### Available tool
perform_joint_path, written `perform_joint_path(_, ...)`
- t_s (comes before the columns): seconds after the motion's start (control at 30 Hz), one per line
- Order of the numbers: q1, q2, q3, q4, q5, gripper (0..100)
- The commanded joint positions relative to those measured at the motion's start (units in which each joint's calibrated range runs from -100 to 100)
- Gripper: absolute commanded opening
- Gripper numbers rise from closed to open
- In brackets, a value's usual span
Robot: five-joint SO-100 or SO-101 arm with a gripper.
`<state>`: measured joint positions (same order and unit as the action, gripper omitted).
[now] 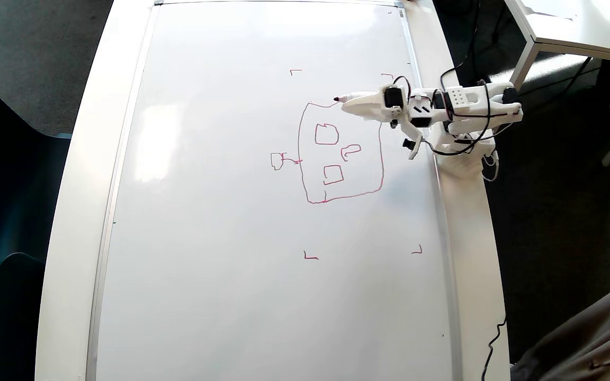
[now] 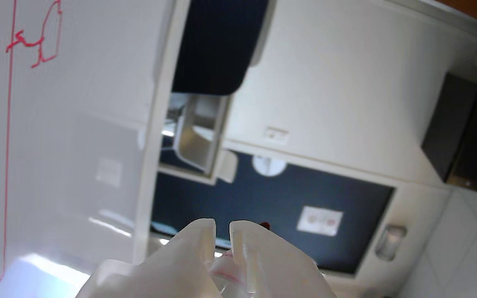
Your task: Draw on a whiteboard a robot head using a pen attached to the gripper
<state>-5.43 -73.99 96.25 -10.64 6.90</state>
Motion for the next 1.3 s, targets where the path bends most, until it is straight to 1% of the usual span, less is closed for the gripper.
perform_joint_path(0.0, -0.4, -8.4, 3.7, -5.3, 0.5, 1)
perform_joint_path(0.07, -0.4, -12.0, 3.7, -5.3, 0.6, 1)
perform_joint_path(0.17, -0.4, -16.4, 3.7, -6.2, 2.7, 1)
perform_joint_path(0.3, 0.0, -24.5, 3.1, -6.2, 2.8, 1)
perform_joint_path(0.47, 0.2, -24.7, 3.1, -20.5, 3.8, 1)
perform_joint_path(0.5, 0.2, -24.7, 3.1, -25.4, 4.8, 1)
perform_joint_path(0.6, 0.1, -24.8, 3.1, -33.2, 6.8, 1)
perform_joint_path(0.63, -0.4, -24.8, 3.1, -38.4, 7.9, 1)
perform_joint_path(0.77, -0.4, -24.8, 3.1, -48.5, 9.9, 1)
perform_joint_path(0.8, -0.4, -24.8, 3.1, -54.7, 10.6, 1)
perform_joint_path(0.93, -0.4, -24.8, 3.1, -66.7, 10.4, 1)
perform_joint_path(0.97, -0.4, -24.8, 3.1, -72.7, 10.4, 1)
perform_joint_path(1.07, -0.4, -24.8, 3.1, -81.1, 10.6, 1)
perform_joint_path(1.1, 0.2, -24.8, 3.1, -85.9, 10.6, 1)
perform_joint_path(1.17, 0.2, -24.8, 3.1, -88.9, 10.6, 1)
perform_joint_path(1.27, 0.2, -24.8, 3.1, -89.1, 10.6, 1)
